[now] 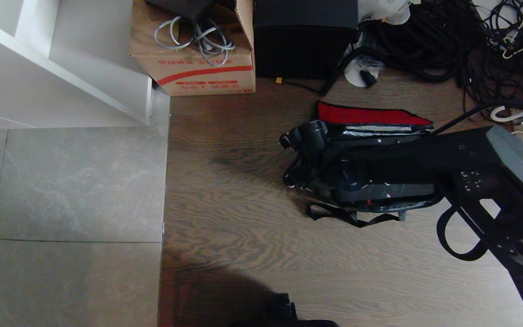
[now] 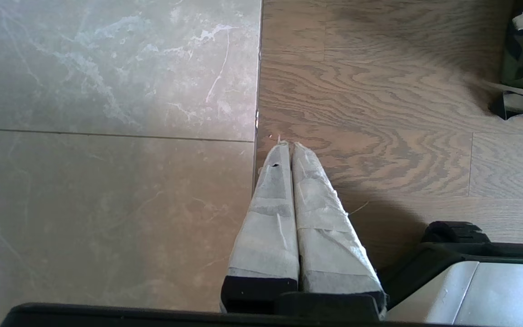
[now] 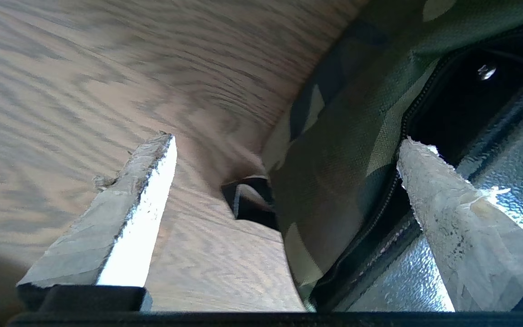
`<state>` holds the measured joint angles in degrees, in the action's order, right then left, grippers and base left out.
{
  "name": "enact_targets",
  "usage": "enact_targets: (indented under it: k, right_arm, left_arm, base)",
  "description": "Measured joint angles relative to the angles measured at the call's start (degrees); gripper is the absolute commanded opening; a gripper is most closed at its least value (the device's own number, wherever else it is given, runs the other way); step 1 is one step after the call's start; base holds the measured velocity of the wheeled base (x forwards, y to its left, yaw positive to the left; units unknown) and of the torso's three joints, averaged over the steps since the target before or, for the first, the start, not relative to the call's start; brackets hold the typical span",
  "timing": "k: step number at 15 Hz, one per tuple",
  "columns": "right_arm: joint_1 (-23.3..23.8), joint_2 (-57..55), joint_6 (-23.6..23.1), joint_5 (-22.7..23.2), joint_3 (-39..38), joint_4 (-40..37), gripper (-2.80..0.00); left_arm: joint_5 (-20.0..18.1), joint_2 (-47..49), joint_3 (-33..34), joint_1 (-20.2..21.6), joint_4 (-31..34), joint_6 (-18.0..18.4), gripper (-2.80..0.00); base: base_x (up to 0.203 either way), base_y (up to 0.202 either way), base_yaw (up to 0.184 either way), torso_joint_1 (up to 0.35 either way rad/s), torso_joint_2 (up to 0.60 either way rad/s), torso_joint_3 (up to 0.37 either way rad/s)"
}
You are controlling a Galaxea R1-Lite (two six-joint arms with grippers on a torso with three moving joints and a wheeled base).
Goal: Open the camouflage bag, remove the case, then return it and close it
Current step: Close the top of the storage box
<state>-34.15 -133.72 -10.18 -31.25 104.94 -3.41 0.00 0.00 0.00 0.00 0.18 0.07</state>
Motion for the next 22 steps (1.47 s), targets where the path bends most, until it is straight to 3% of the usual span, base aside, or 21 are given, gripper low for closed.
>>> enact_targets:
  k: [13, 22]
  right_arm:
    - [0.59, -5.72, -6.54, -4.41, 1.77, 5.43, 0.0]
    - [-0.37, -9.32, -5.54, -1.72, 4.09, 2.04, 0.0]
  left_arm:
    - [0.0, 0.0, 0.0, 0.0, -0.05, 0.0, -2.8]
    - [-0.02, 0.0, 0.0, 0.0, -0.05, 0.0, -2.8]
  base:
    - [0.0, 0.0, 0.0, 0.0, 0.0, 0.0]
    - [0.0, 0.0, 0.0, 0.0, 0.0, 0.0]
